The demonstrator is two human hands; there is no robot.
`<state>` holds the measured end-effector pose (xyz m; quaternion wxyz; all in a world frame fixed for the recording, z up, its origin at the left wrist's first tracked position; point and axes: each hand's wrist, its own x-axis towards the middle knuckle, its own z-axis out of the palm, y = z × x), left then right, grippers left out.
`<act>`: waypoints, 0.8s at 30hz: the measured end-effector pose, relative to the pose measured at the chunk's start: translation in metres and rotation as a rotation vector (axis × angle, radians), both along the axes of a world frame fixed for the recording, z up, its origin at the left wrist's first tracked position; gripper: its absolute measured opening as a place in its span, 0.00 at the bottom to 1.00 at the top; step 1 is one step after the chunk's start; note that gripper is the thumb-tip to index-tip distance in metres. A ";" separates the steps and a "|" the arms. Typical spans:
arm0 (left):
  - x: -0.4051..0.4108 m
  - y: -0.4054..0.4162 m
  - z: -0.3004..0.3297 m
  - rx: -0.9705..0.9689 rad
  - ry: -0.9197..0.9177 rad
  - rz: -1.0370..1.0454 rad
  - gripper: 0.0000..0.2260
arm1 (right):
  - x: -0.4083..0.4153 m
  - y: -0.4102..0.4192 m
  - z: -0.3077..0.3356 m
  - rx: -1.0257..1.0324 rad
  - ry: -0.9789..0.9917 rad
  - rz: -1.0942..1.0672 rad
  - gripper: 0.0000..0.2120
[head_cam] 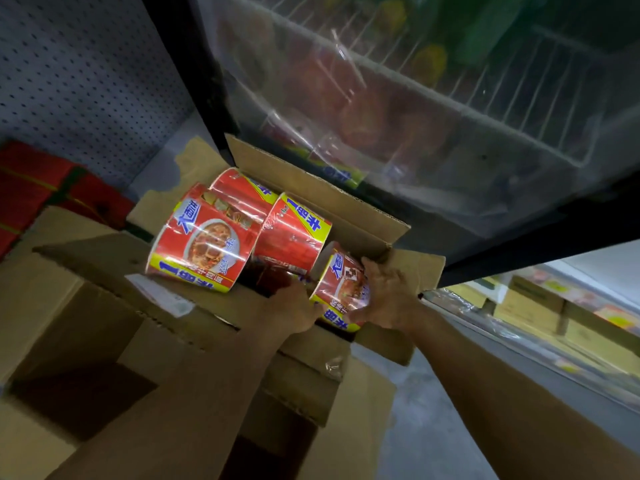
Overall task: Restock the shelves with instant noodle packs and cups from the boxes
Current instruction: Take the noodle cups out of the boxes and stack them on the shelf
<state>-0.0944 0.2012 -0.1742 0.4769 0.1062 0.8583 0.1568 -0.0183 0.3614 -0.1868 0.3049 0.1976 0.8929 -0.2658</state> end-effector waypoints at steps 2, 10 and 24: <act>-0.001 -0.003 -0.012 -0.031 -0.006 -0.053 0.29 | -0.003 0.001 -0.007 0.065 0.012 0.074 0.53; -0.004 0.001 -0.025 0.075 -0.131 -0.031 0.30 | -0.007 -0.004 -0.024 0.228 0.054 0.153 0.59; 0.006 -0.004 0.075 0.470 -0.208 0.254 0.20 | 0.015 -0.033 0.057 0.048 0.082 -0.133 0.57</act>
